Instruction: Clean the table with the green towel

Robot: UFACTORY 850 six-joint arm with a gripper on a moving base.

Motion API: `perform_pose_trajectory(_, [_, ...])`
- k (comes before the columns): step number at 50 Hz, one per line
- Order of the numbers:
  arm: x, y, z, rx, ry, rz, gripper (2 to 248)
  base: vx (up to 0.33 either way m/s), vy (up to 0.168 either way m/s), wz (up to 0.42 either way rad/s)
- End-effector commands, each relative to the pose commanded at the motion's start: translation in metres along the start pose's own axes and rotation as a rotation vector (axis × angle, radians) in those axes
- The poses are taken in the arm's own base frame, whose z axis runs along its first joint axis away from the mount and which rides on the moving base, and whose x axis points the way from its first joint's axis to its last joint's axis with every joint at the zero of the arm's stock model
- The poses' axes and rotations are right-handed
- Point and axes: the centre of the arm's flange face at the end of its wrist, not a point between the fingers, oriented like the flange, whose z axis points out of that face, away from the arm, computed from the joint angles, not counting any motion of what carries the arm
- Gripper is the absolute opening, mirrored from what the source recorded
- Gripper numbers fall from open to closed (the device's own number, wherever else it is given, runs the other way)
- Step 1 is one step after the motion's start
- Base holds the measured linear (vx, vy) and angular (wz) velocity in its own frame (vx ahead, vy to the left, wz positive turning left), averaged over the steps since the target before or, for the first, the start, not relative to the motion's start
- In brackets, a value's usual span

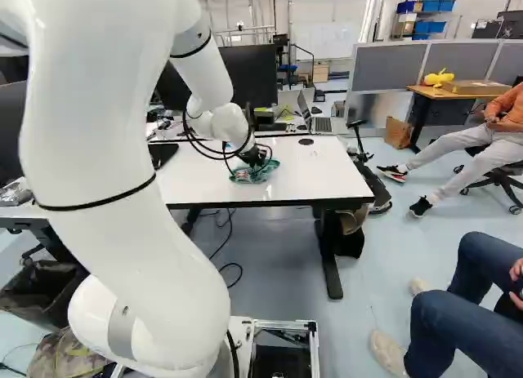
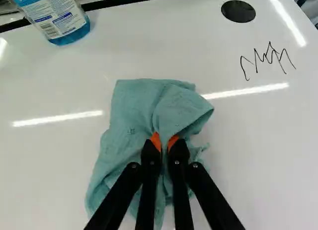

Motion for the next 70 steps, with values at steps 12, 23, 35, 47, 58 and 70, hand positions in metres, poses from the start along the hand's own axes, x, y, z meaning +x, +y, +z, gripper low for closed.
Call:
perform_pose_trajectory(12, [-0.014,-0.01,-0.011,0.014,-0.005,-0.018,34,0.0,0.0,0.0])
perform_pose_trajectory(23, [-0.015,-0.023,-0.011,0.031,-0.006,-0.04,34,0.0,0.0,0.0])
perform_pose_trajectory(35, [-0.015,-0.023,-0.011,0.031,-0.006,-0.04,34,0.0,0.0,0.0])
perform_pose_trajectory(47, [-0.013,-0.023,-0.016,0.032,0.004,-0.04,34,0.0,0.0,0.0])
perform_pose_trajectory(58, [-0.009,-0.023,-0.028,0.034,0.03,-0.039,34,0.0,0.0,0.0])
perform_pose_trajectory(70, [-0.005,-0.023,-0.042,0.036,0.05,-0.039,34,0.0,0.0,0.0])
